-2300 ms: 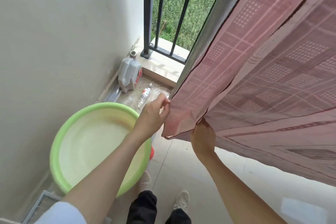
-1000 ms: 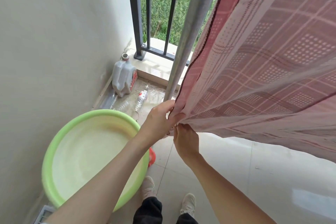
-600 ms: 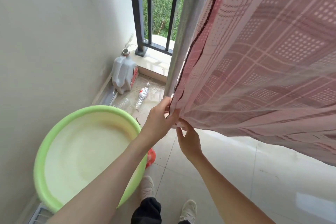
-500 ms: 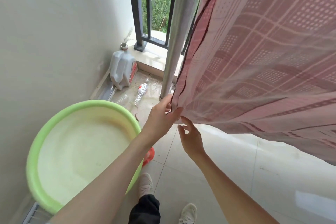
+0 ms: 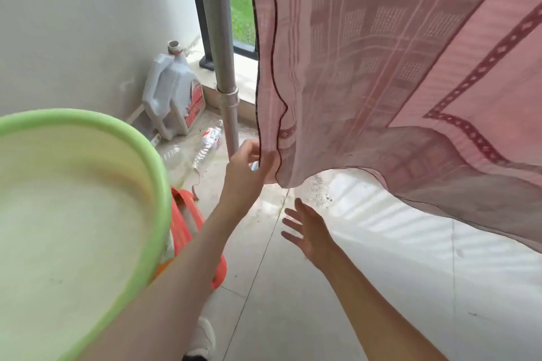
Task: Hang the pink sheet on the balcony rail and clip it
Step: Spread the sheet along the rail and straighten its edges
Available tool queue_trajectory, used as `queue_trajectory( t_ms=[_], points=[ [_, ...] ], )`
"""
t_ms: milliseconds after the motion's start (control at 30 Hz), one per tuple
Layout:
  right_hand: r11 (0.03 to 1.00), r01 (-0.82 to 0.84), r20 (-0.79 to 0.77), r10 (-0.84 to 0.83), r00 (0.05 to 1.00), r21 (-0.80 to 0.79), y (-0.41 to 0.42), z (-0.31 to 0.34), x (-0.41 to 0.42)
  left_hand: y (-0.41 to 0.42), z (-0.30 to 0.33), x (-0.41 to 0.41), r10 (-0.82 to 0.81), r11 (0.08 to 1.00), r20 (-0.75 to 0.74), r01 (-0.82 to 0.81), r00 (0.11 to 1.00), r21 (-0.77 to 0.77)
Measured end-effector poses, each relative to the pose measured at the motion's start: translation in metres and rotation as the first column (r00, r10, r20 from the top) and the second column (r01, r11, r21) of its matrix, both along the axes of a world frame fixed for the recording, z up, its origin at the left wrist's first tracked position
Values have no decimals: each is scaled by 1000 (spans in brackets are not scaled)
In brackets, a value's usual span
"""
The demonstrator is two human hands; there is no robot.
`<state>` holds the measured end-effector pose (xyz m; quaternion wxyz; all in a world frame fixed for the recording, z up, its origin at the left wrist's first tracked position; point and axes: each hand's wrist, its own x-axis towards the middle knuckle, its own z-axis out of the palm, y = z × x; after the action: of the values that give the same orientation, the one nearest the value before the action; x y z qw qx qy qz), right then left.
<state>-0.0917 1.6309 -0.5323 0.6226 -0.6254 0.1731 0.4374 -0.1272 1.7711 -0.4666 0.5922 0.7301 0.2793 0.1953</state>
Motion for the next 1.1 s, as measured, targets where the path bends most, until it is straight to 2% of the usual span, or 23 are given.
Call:
queue_trajectory(
  t_ms=[100, 167, 233, 433, 533, 733, 867, 1000, 1033, 1100],
  points=[
    [948, 192, -140, -161, 977, 253, 16, -41, 30, 1, -38, 9, -24, 999, 63, 26, 998, -33],
    [860, 311, -206, -246, 947, 405, 29, -56, 48, 1, -56, 14, -21, 999, 120, 26, 993, -39],
    [777, 406, -279, -304, 911, 480, 39, -67, 60, 2, -73, 19, 7, 1000, 160, -2, 987, -28],
    [782, 414, -278, -315, 907, 465, 55, -86, 88, 17, -96, 60, 1, 1000, 157, 3, 988, -27],
    [800, 380, -186, -332, 925, 463, 53, -84, 109, 26, -91, 97, -34, 994, 155, 49, 987, -98],
    [811, 320, -52, -339, 939, 490, 43, -83, 146, 45, -89, 162, 82, 963, 234, -16, 969, -270],
    [834, 295, 5, -336, 942, 466, 27, -77, 159, 44, -78, 191, 12, 999, 203, -5, 979, -34],
    [852, 257, 53, -314, 948, 455, 18, -70, 165, 49, -70, 205, 65, 994, 125, -75, 990, 76],
    [853, 253, 62, -314, 947, 456, 17, -68, 166, 48, -71, 205, 52, 995, 130, -63, 990, 82],
    [862, 235, 90, -306, 948, 450, 16, -65, 167, 35, -72, 195, 9, 1000, 194, -7, 981, -10]
  ],
)
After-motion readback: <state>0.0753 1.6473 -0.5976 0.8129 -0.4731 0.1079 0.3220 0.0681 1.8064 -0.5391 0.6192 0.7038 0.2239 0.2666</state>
